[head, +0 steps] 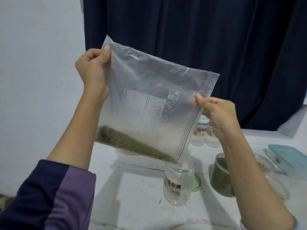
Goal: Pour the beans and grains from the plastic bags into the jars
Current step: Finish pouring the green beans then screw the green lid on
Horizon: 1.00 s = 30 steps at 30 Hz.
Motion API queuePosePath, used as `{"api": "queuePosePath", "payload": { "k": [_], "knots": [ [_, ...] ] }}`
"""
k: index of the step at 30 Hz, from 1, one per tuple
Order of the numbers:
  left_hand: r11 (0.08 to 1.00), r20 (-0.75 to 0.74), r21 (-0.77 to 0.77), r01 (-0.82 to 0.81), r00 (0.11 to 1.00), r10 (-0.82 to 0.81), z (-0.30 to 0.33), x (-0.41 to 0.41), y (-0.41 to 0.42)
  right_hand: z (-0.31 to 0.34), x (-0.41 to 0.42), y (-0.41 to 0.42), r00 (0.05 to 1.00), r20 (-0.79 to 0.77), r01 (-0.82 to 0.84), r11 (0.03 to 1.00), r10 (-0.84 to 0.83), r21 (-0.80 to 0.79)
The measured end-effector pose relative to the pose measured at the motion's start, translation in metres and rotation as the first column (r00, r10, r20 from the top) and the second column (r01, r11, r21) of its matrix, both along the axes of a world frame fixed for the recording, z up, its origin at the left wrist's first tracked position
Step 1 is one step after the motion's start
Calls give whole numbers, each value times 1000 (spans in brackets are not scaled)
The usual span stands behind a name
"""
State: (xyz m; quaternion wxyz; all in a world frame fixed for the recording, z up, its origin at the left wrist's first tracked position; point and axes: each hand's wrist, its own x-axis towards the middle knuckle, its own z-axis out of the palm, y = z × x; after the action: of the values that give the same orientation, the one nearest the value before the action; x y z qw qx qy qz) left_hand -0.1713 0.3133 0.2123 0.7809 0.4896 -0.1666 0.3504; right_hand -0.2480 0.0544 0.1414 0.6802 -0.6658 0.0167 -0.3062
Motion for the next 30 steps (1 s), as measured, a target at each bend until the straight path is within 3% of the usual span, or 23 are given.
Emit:
{"api": "queuePosePath", "payload": {
  "k": [30],
  "knots": [
    [1000, -13, -5, -11, 1000, 10, -4, 0, 5, 0, 7, 5, 999, 27, -33, 999, 34, -12]
  ]
}}
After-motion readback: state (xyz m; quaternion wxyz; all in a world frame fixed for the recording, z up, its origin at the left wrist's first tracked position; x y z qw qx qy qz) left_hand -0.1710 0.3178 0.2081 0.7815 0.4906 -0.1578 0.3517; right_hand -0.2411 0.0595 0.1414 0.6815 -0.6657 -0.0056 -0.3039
